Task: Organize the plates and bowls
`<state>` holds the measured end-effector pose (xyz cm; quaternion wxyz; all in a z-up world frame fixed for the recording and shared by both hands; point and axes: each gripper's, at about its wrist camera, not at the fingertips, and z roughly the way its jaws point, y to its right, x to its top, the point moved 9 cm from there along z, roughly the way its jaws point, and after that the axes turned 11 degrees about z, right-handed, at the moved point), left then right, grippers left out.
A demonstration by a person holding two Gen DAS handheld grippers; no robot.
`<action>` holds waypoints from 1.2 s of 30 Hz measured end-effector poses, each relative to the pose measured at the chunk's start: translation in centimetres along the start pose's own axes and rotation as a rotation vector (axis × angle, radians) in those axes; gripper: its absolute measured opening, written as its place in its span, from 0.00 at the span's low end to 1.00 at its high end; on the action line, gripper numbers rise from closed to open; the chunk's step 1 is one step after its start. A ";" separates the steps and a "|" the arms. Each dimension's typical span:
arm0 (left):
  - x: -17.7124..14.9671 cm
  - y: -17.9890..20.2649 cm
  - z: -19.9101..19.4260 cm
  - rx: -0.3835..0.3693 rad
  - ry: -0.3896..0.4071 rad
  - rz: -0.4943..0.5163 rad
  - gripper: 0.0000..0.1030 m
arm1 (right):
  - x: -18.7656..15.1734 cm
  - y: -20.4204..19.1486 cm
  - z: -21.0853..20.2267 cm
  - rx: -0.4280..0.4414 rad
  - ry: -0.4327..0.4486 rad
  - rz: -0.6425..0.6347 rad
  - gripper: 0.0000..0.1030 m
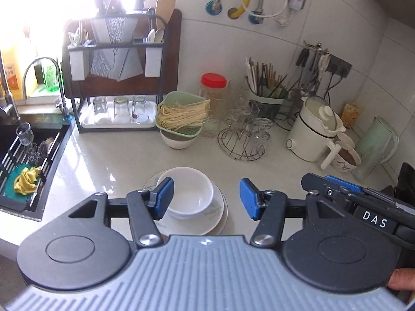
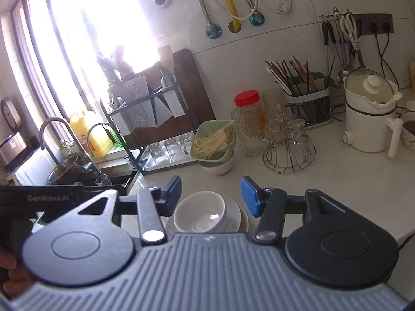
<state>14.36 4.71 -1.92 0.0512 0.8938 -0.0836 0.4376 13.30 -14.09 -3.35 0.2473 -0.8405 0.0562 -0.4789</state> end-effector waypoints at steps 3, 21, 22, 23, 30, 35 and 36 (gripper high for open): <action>-0.8 1.0 -1.5 0.010 0.010 0.010 0.61 | -0.5 0.2 -2.0 -0.011 0.031 -0.009 0.53; -7.4 3.8 -5.9 0.015 0.021 0.026 0.92 | -5.2 1.8 -8.2 -0.054 0.069 -0.086 0.77; -7.7 3.9 -6.0 0.017 0.018 0.025 0.93 | -5.4 2.0 -8.3 -0.061 0.073 -0.088 0.83; -8.1 3.9 -6.1 0.021 0.013 0.021 0.94 | -5.5 2.1 -8.4 -0.065 0.075 -0.092 0.84; -9.3 3.4 -6.1 0.065 -0.006 0.007 0.96 | -6.4 2.4 -8.1 -0.059 0.054 -0.107 0.87; -9.9 3.3 -5.9 0.089 -0.025 0.008 0.96 | -7.1 2.4 -7.8 -0.045 0.040 -0.089 0.87; -10.0 3.3 -5.9 0.088 -0.027 0.007 0.96 | -7.2 2.3 -7.8 -0.052 0.040 -0.097 0.87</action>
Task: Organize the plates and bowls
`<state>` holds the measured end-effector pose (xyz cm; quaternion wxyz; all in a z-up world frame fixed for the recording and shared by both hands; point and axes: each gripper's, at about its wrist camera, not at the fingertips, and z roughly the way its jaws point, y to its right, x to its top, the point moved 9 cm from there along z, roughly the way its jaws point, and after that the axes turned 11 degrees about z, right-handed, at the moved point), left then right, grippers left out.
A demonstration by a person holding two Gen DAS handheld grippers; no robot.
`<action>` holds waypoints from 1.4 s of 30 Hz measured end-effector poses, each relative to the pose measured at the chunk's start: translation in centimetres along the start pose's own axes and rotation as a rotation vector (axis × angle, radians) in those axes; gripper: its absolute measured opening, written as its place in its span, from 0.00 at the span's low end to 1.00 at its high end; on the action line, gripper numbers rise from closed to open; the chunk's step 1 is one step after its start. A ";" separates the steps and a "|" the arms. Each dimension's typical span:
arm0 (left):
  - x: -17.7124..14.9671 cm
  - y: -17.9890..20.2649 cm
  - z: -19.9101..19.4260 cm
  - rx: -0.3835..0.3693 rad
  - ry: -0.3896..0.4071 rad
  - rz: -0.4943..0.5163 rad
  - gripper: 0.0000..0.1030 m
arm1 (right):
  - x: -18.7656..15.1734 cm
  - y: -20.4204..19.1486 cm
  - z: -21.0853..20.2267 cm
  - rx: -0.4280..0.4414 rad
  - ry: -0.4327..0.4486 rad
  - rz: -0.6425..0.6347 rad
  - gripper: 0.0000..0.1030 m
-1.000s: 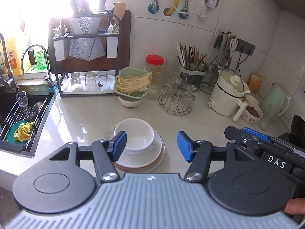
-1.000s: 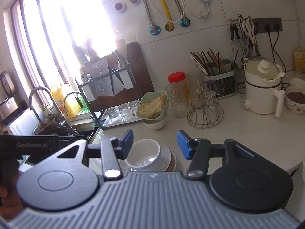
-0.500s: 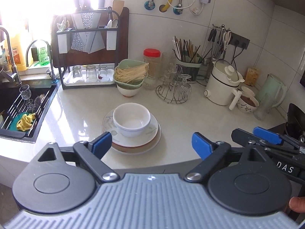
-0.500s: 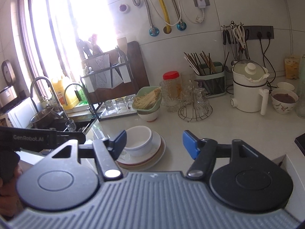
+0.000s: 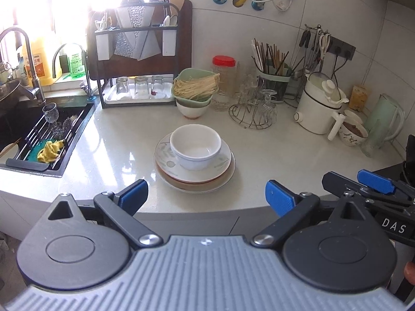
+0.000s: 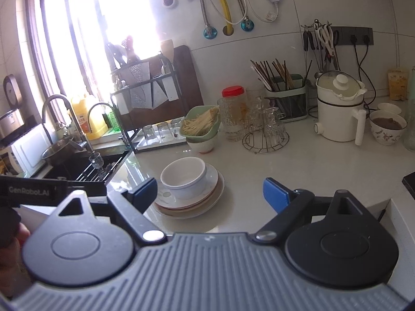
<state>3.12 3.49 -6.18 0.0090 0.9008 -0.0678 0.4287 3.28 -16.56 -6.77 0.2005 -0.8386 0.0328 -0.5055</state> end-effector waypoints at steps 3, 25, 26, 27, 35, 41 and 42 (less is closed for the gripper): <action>-0.2 0.1 0.3 0.003 -0.014 0.002 0.96 | 0.1 0.0 -0.3 -0.012 0.014 -0.013 0.88; -0.6 0.3 0.3 0.057 -0.019 -0.025 0.96 | 0.3 0.7 -0.7 -0.013 0.006 0.000 1.00; -0.5 0.3 0.0 0.059 -0.012 -0.025 0.96 | 0.2 0.7 -0.7 -0.012 0.002 0.003 1.00; -0.4 0.4 -0.2 0.060 -0.009 -0.029 0.96 | 0.0 0.7 -0.8 -0.010 0.001 0.002 1.00; -0.8 1.0 -0.5 0.058 -0.021 -0.042 0.96 | -0.1 0.8 -0.9 -0.005 0.002 0.002 1.00; -0.9 1.0 -0.8 0.069 -0.016 -0.051 0.96 | -0.4 1.1 -1.2 -0.007 -0.019 0.007 1.00; -1.1 1.0 -0.8 0.068 -0.023 -0.054 0.96 | -0.5 1.2 -1.3 -0.010 -0.020 0.004 1.00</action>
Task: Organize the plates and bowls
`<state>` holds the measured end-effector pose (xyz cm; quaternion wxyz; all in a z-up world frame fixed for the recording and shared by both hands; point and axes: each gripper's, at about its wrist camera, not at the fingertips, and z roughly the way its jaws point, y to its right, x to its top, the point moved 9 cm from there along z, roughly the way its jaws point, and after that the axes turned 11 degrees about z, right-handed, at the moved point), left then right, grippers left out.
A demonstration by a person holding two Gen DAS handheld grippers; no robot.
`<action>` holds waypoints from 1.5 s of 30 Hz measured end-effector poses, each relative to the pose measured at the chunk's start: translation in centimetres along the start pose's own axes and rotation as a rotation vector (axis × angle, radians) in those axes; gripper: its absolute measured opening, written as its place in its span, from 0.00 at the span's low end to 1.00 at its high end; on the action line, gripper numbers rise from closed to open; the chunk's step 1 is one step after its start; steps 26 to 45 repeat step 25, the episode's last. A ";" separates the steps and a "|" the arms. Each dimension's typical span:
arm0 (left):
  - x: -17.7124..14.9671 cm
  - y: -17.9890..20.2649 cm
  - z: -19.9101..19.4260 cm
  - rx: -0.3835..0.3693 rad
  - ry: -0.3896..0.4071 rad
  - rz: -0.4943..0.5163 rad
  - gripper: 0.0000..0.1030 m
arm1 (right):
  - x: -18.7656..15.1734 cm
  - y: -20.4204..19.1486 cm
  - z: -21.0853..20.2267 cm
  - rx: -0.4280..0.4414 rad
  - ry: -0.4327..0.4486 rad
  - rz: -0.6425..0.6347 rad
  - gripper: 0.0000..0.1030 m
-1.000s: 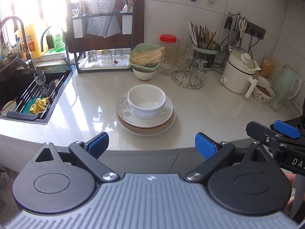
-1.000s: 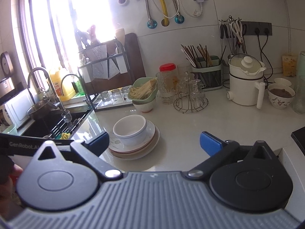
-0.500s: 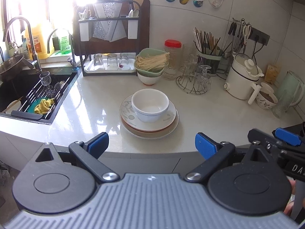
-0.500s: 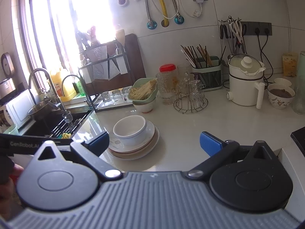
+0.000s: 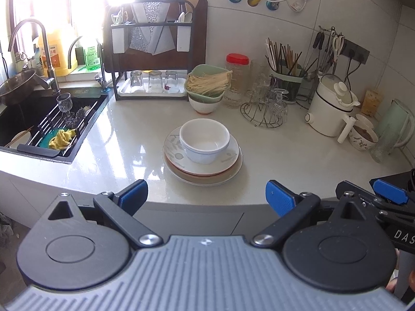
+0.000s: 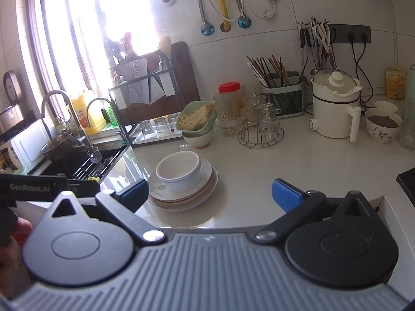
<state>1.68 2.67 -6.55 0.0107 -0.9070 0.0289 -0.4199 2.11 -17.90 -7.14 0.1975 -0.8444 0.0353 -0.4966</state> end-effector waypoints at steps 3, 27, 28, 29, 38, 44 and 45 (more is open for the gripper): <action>-0.4 0.0 -0.2 0.005 -0.009 0.003 0.96 | -0.1 0.1 -0.3 -0.005 0.001 -0.002 1.00; -0.4 -0.1 -0.1 -0.023 -0.013 -0.004 0.96 | 0.1 -0.3 -0.2 0.008 -0.023 -0.006 1.00; -0.4 -0.1 -0.1 -0.023 -0.013 -0.004 0.96 | 0.1 -0.3 -0.2 0.008 -0.023 -0.006 1.00; -0.4 -0.1 -0.1 -0.023 -0.013 -0.004 0.96 | 0.1 -0.3 -0.2 0.008 -0.023 -0.006 1.00; -0.4 -0.1 -0.1 -0.023 -0.013 -0.004 0.96 | 0.1 -0.3 -0.2 0.008 -0.023 -0.006 1.00; -0.4 -0.1 -0.1 -0.023 -0.013 -0.004 0.96 | 0.1 -0.3 -0.2 0.008 -0.023 -0.006 1.00; -0.4 -0.1 -0.1 -0.023 -0.013 -0.004 0.96 | 0.1 -0.3 -0.2 0.008 -0.023 -0.006 1.00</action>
